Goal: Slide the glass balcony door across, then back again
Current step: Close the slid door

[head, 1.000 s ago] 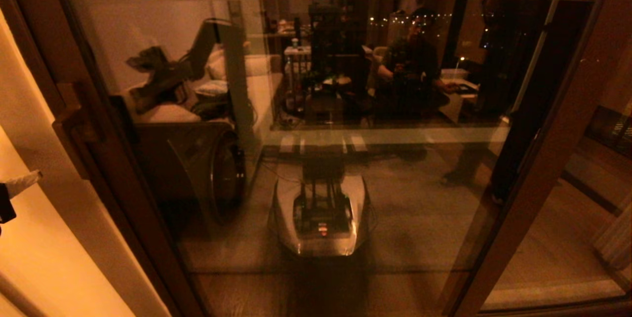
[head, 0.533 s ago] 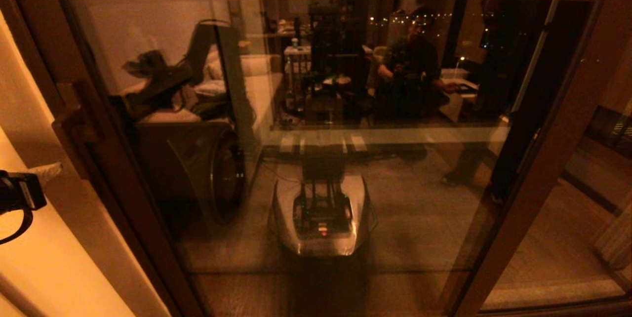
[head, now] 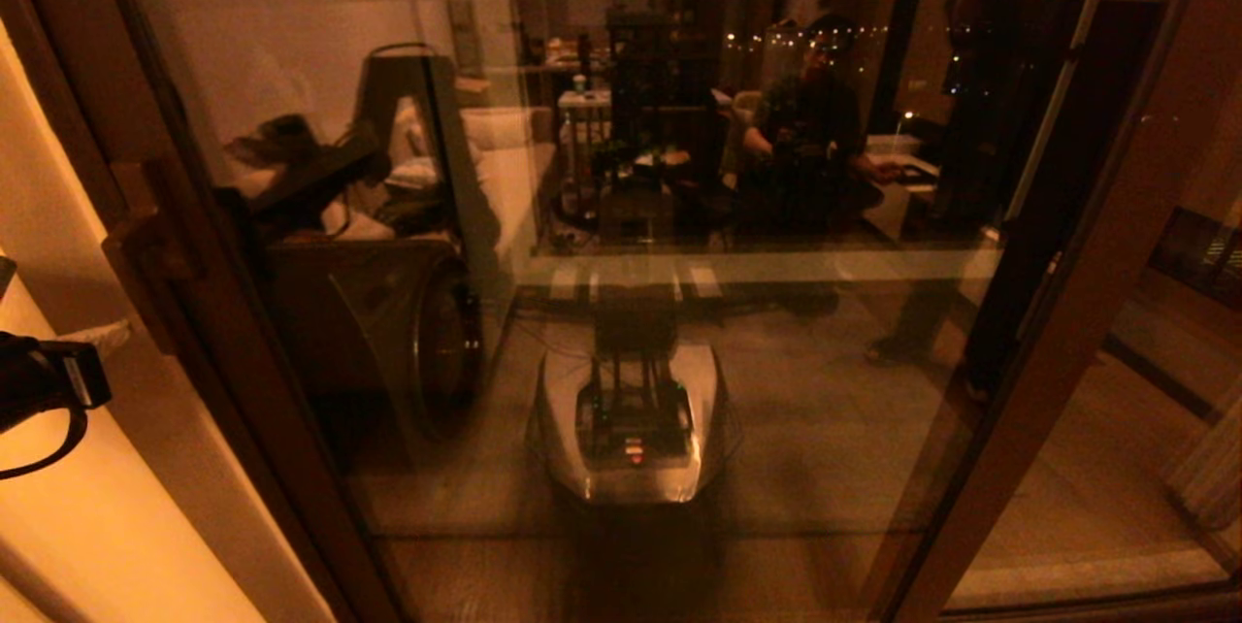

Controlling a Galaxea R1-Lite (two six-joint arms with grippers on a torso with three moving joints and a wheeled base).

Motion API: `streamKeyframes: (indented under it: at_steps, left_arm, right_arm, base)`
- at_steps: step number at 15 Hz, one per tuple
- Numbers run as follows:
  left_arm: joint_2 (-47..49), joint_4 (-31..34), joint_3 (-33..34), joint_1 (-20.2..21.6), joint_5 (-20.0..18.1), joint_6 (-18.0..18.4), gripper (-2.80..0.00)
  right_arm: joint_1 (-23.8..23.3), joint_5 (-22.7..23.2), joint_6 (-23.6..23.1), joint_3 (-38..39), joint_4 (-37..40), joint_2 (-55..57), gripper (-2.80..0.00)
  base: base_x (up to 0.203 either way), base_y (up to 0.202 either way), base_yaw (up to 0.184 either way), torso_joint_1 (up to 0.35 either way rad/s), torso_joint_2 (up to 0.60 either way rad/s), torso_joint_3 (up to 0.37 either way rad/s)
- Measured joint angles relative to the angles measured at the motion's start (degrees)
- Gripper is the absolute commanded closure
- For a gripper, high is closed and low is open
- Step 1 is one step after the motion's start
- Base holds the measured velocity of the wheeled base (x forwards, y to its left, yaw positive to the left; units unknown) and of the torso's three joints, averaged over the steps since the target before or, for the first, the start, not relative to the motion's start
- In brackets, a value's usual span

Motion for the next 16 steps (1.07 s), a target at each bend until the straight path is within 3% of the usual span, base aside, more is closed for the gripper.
streamKeyframes:
  at_steps: [5, 16]
  left_arm:
    - [1.06, -0.02, -0.15, -3.03, 0.63, 0.06, 0.00]
    - [3.55, -2.91, -2.37, -7.81, 5.75, -0.09, 0.00]
  right_arm:
    - [-0.02, 0.03, 0.00, 0.00, 0.02, 0.00, 0.00]
    - [0.02, 0.02, 0.02, 0.00, 0.02, 0.00, 0.00]
  base:
    - [0.000, 0.000, 0.000, 0.000, 0.00, 0.000]
    - [0.000, 0.000, 0.000, 0.000, 0.00, 0.000]
